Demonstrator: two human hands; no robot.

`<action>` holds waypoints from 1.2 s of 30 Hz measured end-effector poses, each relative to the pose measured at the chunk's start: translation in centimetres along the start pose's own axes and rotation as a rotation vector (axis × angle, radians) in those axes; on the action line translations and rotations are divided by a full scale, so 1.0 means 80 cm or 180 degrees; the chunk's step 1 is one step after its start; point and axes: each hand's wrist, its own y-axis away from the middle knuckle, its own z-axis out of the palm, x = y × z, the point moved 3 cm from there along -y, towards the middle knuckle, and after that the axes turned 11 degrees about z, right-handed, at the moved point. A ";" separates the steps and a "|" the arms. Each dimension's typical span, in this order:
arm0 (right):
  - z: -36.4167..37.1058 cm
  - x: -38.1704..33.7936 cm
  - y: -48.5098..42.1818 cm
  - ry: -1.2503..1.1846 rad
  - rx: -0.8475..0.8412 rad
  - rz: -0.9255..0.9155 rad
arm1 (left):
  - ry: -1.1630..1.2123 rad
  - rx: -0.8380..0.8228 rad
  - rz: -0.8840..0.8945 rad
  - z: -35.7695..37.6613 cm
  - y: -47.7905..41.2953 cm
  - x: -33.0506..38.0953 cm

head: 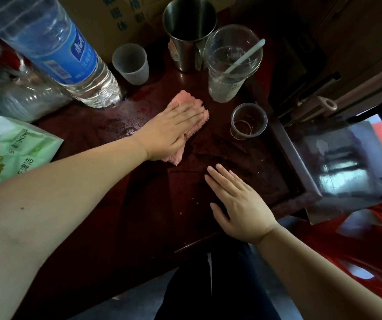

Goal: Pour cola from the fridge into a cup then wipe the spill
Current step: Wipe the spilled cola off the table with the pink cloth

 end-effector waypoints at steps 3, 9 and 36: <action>0.001 0.001 0.000 -0.0009 0.0005 0.0000 | -0.0022 -0.0056 0.0139 0.002 0.010 0.012; 0.000 0.000 0.001 0.0030 -0.0005 0.0011 | -0.0003 -0.0027 0.0091 0.015 0.039 0.040; -0.003 0.000 -0.001 -0.0002 -0.0102 0.0033 | 0.0125 0.0451 -0.0777 0.005 -0.035 -0.003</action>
